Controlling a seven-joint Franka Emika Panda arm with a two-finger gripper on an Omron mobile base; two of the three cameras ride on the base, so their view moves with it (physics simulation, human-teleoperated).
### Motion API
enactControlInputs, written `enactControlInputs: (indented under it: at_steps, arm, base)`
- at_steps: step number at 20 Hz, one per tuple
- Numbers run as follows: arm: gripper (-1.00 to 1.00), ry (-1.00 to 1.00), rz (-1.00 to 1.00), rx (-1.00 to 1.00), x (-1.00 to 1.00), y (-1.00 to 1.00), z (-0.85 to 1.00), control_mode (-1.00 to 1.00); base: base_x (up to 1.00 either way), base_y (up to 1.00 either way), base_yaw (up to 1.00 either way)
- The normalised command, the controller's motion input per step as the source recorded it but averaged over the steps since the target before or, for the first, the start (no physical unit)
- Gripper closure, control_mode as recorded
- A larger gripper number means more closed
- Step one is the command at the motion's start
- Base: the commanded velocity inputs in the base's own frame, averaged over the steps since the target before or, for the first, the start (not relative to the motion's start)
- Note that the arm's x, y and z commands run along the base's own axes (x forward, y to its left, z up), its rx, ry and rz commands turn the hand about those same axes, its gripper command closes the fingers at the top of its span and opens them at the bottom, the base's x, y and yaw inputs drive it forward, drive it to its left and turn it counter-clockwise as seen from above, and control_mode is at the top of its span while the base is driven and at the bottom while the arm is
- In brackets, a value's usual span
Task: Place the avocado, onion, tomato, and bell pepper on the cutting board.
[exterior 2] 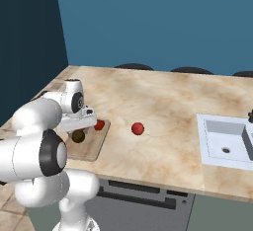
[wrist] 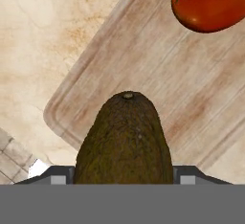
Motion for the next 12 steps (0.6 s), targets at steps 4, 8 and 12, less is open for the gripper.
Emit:
enactControlInputs:
  at_steps: [4, 8, 12]
  arm:
    - [1.00, 0.01, 0.00, -0.02, 0.00, 0.28, -0.25, -1.00]
    - [1.00, 0.00, 0.00, -0.01, 0.06, 0.09, -0.16, -1.00]
    - [1.00, 0.00, 0.00, 0.00, 0.05, 0.03, -0.06, -1.00]
  base:
    - [0.00, 0.00, 0.00]
    - [0.00, 0.00, 0.00]
    - [0.00, 0.00, 0.00]
